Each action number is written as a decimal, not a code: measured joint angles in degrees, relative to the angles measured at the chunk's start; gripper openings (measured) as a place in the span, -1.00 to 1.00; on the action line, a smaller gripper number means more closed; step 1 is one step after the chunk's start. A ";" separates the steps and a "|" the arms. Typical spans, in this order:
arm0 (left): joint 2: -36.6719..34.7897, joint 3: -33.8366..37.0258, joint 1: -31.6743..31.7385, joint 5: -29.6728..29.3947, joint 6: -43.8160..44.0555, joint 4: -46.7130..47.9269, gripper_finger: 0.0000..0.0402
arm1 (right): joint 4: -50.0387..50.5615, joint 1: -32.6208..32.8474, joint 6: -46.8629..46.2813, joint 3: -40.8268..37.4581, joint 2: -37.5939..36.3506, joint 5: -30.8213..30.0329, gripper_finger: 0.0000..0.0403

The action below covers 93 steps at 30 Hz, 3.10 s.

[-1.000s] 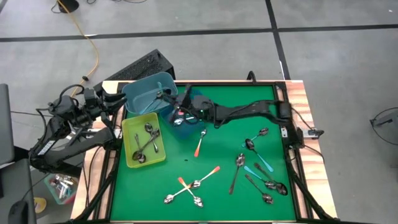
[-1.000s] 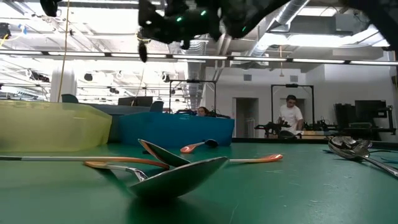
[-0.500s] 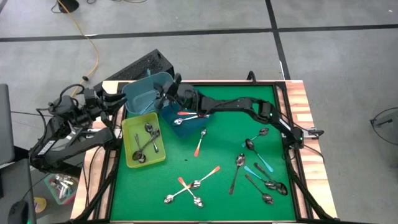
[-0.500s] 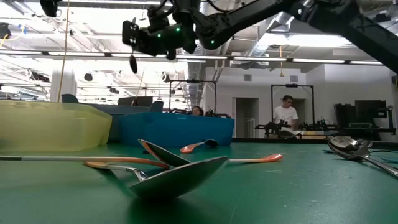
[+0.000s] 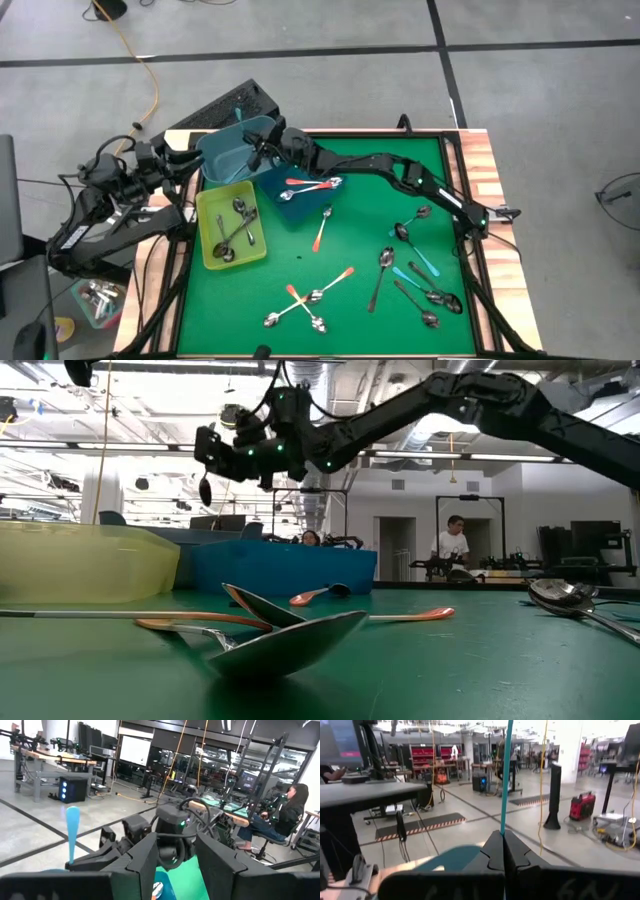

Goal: Sort silverware by color (type)
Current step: Put the blue spoon into the light blue bin, then put the orange spoon into the blue bin

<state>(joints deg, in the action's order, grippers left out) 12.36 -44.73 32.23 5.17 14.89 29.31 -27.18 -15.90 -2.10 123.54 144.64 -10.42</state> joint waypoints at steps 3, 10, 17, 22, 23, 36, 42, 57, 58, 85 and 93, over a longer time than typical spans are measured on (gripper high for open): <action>0.00 0.00 0.00 0.01 -0.93 0.01 -0.39 | 0.38 -0.58 -1.37 0.08 0.19 0.99 -1.00; 0.00 0.00 0.00 0.00 -0.96 0.01 -0.39 | 1.48 -1.58 -2.01 -0.44 0.17 2.18 -1.00; 0.00 0.00 0.00 -0.03 -0.96 0.19 -0.39 | 3.69 -1.33 -3.53 -0.60 2.33 3.04 -1.00; 0.00 0.00 0.00 -0.04 -0.87 0.32 -0.39 | 4.21 -1.41 -7.43 -0.54 2.95 3.09 -1.00; 0.00 0.00 0.00 -0.02 -0.87 0.36 -0.39 | 4.82 -1.54 -7.73 -0.54 2.95 3.07 -1.00; 0.00 0.00 0.00 -0.57 -0.82 0.38 -0.39 | 11.86 -2.23 -6.48 -0.54 2.95 2.97 -0.99; 0.00 0.00 0.00 -1.55 -0.74 0.38 -0.39 | 14.26 -2.58 -8.21 -0.54 2.95 3.00 -0.91; 0.00 0.00 0.00 -1.55 -0.58 0.36 -0.39 | 14.71 -2.58 -5.05 -0.53 2.95 2.99 -0.67; 0.00 0.00 0.00 -1.55 -0.56 0.36 -0.39 | 14.88 -2.58 -5.05 -0.54 2.95 2.98 -0.62; 0.00 0.00 0.00 -1.41 2.42 0.34 -0.39 | 91.64 -1.69 -6.48 -0.41 -34.42 3.00 -0.32; 0.00 0.00 0.00 -1.49 2.37 0.34 -0.39 | 116.56 4.66 -16.97 -0.48 -36.20 2.61 -0.32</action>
<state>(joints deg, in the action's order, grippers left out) 12.36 -44.73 32.23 3.68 17.26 29.65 89.38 -11.23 -19.08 123.06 108.44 -7.81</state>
